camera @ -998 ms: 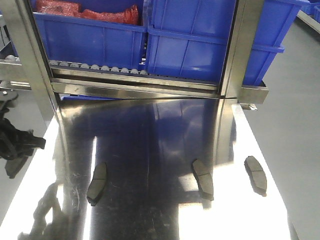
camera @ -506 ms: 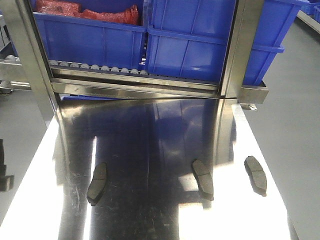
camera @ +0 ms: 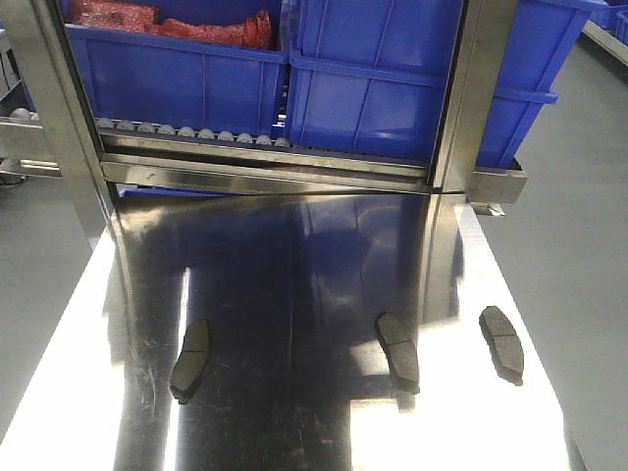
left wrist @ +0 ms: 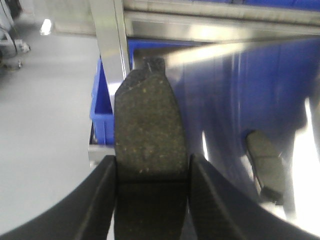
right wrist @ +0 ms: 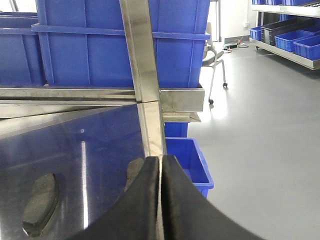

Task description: Move and align brake pads A on conveyor

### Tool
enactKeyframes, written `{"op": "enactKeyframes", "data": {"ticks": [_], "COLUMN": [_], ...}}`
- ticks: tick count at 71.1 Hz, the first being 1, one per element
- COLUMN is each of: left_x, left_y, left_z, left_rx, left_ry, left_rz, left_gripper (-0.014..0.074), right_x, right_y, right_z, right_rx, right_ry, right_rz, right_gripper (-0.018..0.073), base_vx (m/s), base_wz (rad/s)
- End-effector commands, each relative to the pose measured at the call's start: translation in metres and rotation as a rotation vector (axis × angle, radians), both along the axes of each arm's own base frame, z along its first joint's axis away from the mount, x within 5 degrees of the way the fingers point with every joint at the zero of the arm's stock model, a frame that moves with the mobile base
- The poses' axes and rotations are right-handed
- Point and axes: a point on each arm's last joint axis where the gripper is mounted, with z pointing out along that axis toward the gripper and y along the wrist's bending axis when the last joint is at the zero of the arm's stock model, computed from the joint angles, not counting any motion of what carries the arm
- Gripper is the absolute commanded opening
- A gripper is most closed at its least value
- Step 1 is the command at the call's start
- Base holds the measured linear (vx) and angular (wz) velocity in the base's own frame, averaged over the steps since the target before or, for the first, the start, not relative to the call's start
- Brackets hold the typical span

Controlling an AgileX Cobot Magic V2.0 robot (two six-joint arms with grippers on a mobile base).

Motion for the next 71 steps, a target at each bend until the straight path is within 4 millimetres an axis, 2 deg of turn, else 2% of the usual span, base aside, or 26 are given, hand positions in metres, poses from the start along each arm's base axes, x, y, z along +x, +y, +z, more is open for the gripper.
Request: {"op": "enactKeyframes", "data": {"ticks": [1,71], "left_x": [0.001,0.0014], "left_y": [-0.0003,-0.0003], "left_z": [0.0197,0.0195], "left_rx": [0.003,0.003], "left_ry": [-0.145,-0.143], "left_rz": [-0.004,-0.004], "left_gripper": [0.0097,0.0097], "right_x": [-0.0004,-0.0004], "right_y": [0.0002,0.0002], "right_z": [0.0041,0.0041], "right_rx": [-0.008,-0.008], "right_ry": [-0.077,-0.077], "right_rz": [0.002,0.002], "right_gripper": [-0.0005,-0.0005], "base_vx": [0.0,0.0], "base_wz": [0.0,0.0]}}
